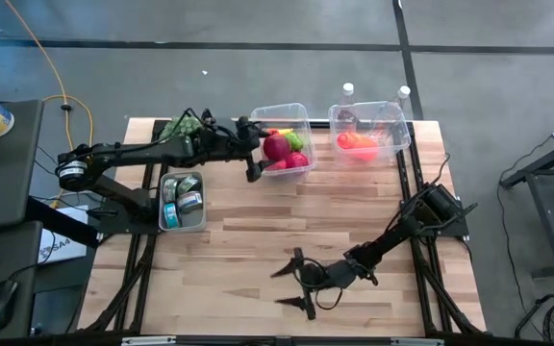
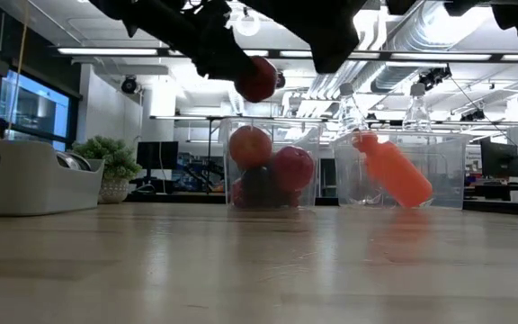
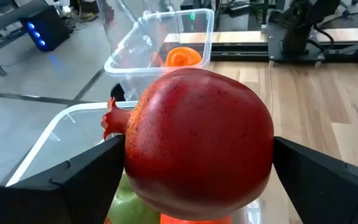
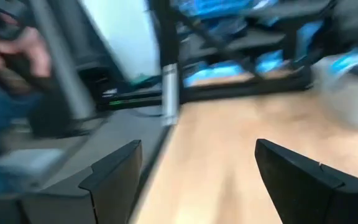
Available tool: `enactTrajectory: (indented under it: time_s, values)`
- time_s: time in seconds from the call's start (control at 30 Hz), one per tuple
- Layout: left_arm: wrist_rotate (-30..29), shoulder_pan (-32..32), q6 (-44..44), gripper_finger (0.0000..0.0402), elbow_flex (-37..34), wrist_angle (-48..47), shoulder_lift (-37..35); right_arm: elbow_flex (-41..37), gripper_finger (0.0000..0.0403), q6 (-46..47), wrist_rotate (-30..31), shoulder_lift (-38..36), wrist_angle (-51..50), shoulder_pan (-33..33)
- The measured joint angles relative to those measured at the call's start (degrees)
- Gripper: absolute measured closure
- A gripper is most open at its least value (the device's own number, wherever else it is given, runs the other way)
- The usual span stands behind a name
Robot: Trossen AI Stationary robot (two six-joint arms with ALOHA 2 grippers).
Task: Pick & Place Food Item
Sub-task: Put the pomegranate into the left transparent bin
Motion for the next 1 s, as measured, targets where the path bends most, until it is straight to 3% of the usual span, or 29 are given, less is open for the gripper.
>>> enactTrajectory:
  time_s: [0.17,0.27,0.5,0.63,0.77,0.87,1.0]
  values:
    - [0.06,0.59,-1.06,0.002,0.0,-0.85,0.0,0.02,0.0101,-9.5,25.04,-4.73,-0.58,-1.26]
    - [0.05,0.59,-0.4,0.002,0.0,-2.73,0.0,0.02,0.0101,-17.94,31.15,-10.18,-3.35,-3.58]
    - [0.07,0.59,1.37,0.002,0.0,-4.42,0.0,0.04,0.0101,-21.99,32.5,-24.43,-15.61,-12.44]
    - [0.06,0.59,1.51,0.002,0.02,-4.19,0.0,0.04,0.0101,-16.98,25.3,-28.66,-24.04,-20.75]
    - [0.07,0.45,1.52,0.002,0.02,-4.19,0.0,0.04,0.0101,-10.39,19.13,-27.14,-30.7,-29.34]
    - [0.06,0.24,2.32,0.002,0.07,-4.1,0.02,-0.01,0.0101,-9.61,14.78,-23.48,-29.69,-33.51]
    - [0.09,0.24,2.84,0.002,0.07,-3.97,0.02,0.02,0.0101,-11.72,13.72,-21.88,-24.2,-35.16]
